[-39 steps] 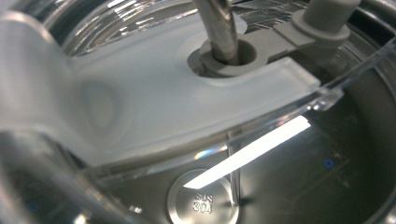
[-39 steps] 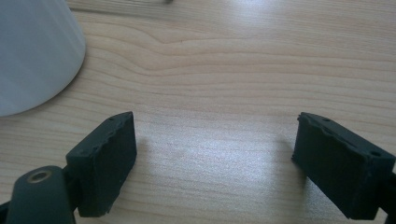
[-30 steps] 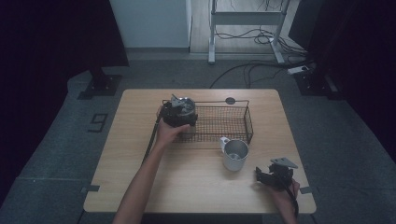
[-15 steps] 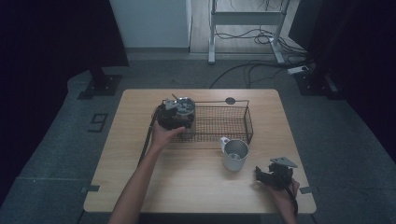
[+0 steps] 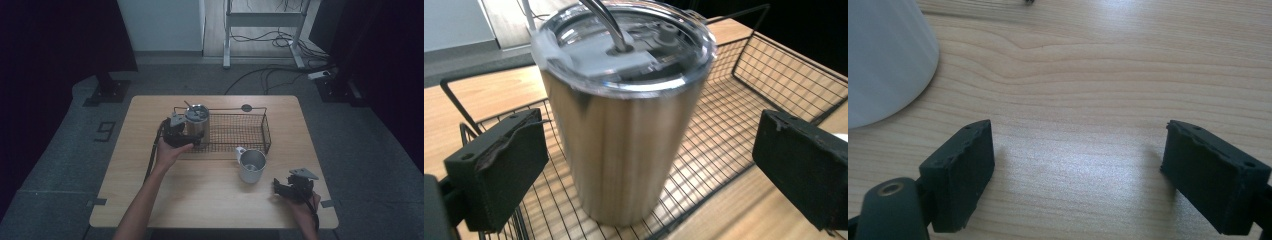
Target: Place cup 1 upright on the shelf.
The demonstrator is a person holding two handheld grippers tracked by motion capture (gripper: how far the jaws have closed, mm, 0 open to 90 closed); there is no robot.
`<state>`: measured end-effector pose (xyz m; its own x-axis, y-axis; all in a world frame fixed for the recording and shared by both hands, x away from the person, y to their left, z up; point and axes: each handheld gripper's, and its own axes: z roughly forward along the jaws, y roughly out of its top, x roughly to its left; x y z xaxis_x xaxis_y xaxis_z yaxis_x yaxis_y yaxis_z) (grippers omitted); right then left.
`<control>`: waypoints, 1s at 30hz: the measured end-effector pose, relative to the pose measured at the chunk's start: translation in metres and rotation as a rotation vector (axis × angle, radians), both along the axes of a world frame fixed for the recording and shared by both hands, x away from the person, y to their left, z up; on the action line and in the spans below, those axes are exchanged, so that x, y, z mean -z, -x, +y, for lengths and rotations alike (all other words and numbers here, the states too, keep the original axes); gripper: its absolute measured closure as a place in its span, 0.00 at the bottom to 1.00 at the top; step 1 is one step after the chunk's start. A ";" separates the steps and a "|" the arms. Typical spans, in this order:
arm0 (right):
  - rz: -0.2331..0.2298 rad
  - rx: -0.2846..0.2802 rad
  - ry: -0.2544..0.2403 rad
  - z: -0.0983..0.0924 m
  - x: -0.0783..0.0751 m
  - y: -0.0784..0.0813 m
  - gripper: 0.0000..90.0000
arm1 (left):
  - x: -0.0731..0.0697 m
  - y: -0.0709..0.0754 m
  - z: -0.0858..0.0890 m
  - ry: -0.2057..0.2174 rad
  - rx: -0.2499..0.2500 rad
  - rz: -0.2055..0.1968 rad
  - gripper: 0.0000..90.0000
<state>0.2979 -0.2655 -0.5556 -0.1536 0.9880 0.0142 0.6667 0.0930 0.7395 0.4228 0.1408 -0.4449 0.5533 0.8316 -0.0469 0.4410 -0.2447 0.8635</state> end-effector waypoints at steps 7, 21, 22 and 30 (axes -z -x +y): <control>0.003 0.000 -0.001 0.000 0.000 0.000 0.15 | 0.003 0.032 0.014 0.014 0.011 -0.005 0.04; 0.002 -0.002 -0.001 0.000 0.000 0.000 0.15 | 0.008 0.073 0.042 0.029 0.030 -0.008 0.07; 0.002 -0.002 0.000 0.000 0.000 0.000 0.15 | 0.010 0.076 0.044 0.033 0.032 -0.006 0.07; 0.002 -0.002 0.000 0.000 0.000 0.000 0.15 | 0.030 0.100 0.052 0.040 0.038 0.027 0.08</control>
